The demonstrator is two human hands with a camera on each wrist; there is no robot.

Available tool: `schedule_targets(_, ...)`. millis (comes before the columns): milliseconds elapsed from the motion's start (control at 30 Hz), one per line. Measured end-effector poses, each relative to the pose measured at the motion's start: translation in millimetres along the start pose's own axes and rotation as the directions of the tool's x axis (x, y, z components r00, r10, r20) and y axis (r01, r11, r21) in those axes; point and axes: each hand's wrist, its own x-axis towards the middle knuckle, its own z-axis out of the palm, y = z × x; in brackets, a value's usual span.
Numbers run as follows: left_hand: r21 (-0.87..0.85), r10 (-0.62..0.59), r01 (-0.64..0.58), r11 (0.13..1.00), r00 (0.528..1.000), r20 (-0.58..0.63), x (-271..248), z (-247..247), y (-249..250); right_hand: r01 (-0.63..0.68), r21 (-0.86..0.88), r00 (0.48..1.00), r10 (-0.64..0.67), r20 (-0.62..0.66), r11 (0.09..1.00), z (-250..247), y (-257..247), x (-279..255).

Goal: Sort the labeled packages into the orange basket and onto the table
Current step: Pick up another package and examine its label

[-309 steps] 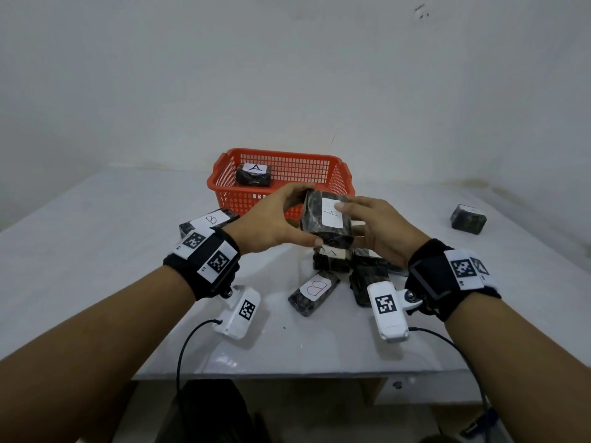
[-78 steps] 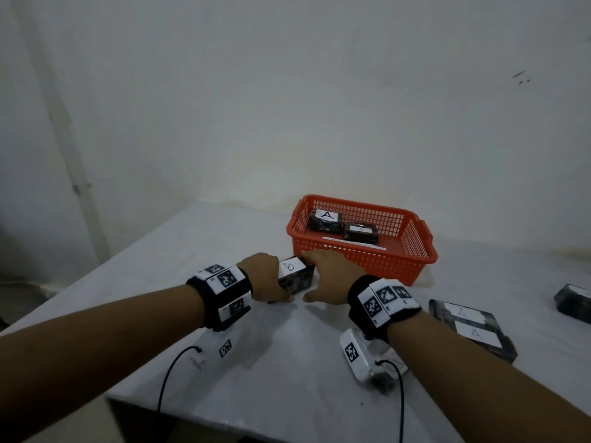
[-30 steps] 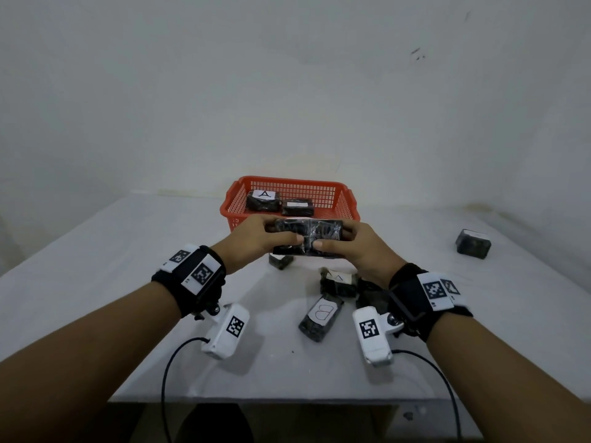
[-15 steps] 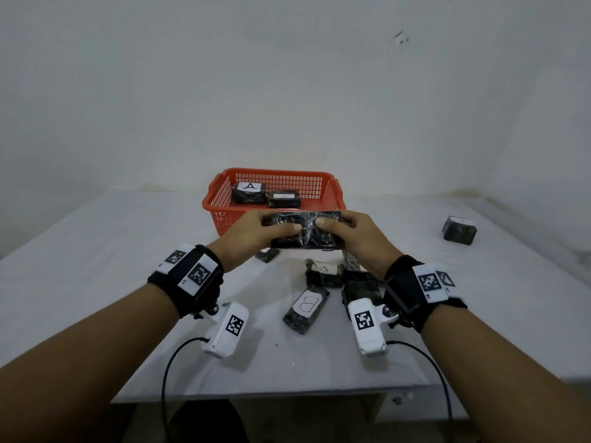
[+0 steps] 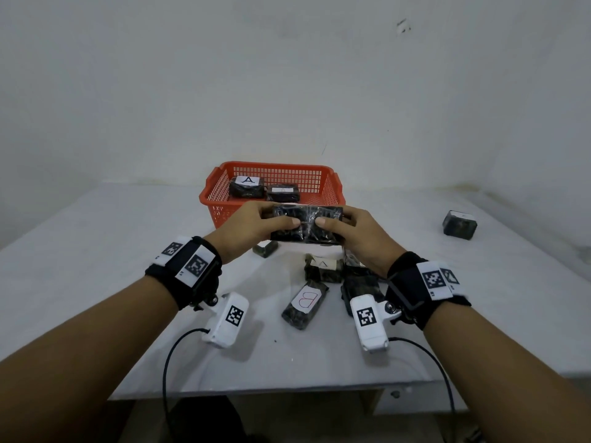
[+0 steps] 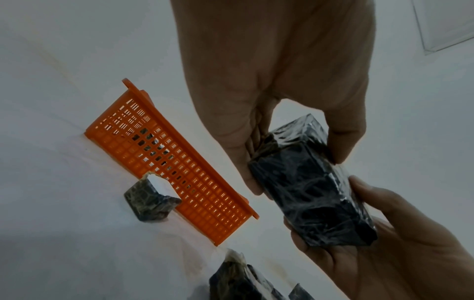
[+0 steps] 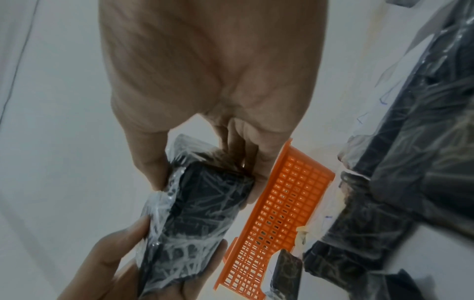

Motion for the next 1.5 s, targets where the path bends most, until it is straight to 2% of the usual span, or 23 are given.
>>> schedule_targets(100, -0.035, -0.019, 0.02, 0.999, 0.999, 0.031, -0.1, 0.1, -1.7, -0.005, 0.002, 1.0, 0.005, 0.019, 1.0, -3.5, 2.0, -0.6)
schedule_targets(233, 0.012, -0.018, 0.019, 1.0, 1.0, -0.005, -0.4, -1.6, -2.1, -0.051, -0.007, 0.993, 0.052, 0.105, 0.999, -5.1, 1.9, -3.0)
schedule_targets(333, -0.006, -0.03, 0.031, 1.0, 0.999, 0.041, -1.9, -2.6, -1.8, -0.045, -0.036, 0.995, 0.048, 0.092, 0.998, -7.8, 1.5, -4.2)
schedule_targets(400, 0.056, -0.037, 0.035, 0.998, 0.998, 0.048, -3.0, -3.1, 0.4, -0.062, -0.032, 0.996, 0.064, 0.066, 0.998, -7.0, 1.2, -4.1)
schedule_targets(467, 0.129, -0.027, 0.026, 0.991, 1.0, 0.009, -2.5, -2.9, 1.5, -0.1, -0.012, 0.994, 0.1, 0.052, 0.995, -4.0, -1.3, -5.3)
schedule_targets(567, 0.142, -0.01, 0.017, 0.99, 0.999, -0.053, -2.0, -1.5, 4.2, -0.202, 0.063, 0.976, 0.195, 0.101, 0.977, -1.0, -6.7, -8.7)
schedule_targets(667, 0.173, 0.007, 0.003, 0.985, 0.998, -0.062, -2.1, -1.9, 3.1, -0.3, 0.112, 0.951, 0.288, 0.112, 0.947, -1.7, -9.4, -11.2)
schedule_targets(733, 0.208, 0.018, -0.006, 0.978, 0.998, -0.053, -2.9, -2.9, 1.7, -0.32, 0.174, 0.946, 0.304, 0.112, 0.931, -1.7, -8.5, -11.9)
schedule_targets(867, 0.206, 0.006, 0.003, 0.979, 0.999, -0.044, -5.3, 0.4, 1.5, -0.254, 0.245, 0.967, 0.255, 0.03, 0.936, -2.0, -6.7, -9.8)
schedule_targets(967, 0.053, -0.062, 0.062, 0.997, 0.998, -0.018, -5.8, 8.1, 1.6, -0.185, 0.259, 0.98, 0.198, -0.026, 0.948, -2.7, -5.2, -10.0)
schedule_targets(1033, 0.016, -0.074, 0.074, 0.997, 0.997, -0.031, -6.3, 11.7, 2.0, -0.167, 0.246, 0.983, 0.18, -0.031, 0.955, -3.0, -3.7, -10.3)
schedule_targets(1133, 0.121, -0.026, 0.039, 0.992, 0.994, -0.104, -7.7, 15.3, 4.2, -0.18, 0.226, 0.982, 0.187, -0.008, 0.957, -2.9, -5.1, -11.7)
schedule_targets(1233, 0.134, -0.002, 0.017, 0.991, 0.994, -0.109, -7.3, 17.3, 4.3, -0.189, 0.218, 0.98, 0.197, -0.016, 0.958, 0.5, -9.2, -12.8)
schedule_targets(1400, 0.008, -0.044, 0.045, 0.999, 0.998, -0.048, -7.5, 20.1, 0.0, -0.153, 0.236, 0.982, 0.175, -0.075, 0.96, -1.3, -7.4, -12.7)
schedule_targets(1500, -0.008, -0.047, 0.046, 0.999, 0.996, -0.076, -7.7, 17.7, -2.3, -0.178, 0.206, 0.982, 0.187, -0.024, 0.962, -2.0, -5.2, -13.8)
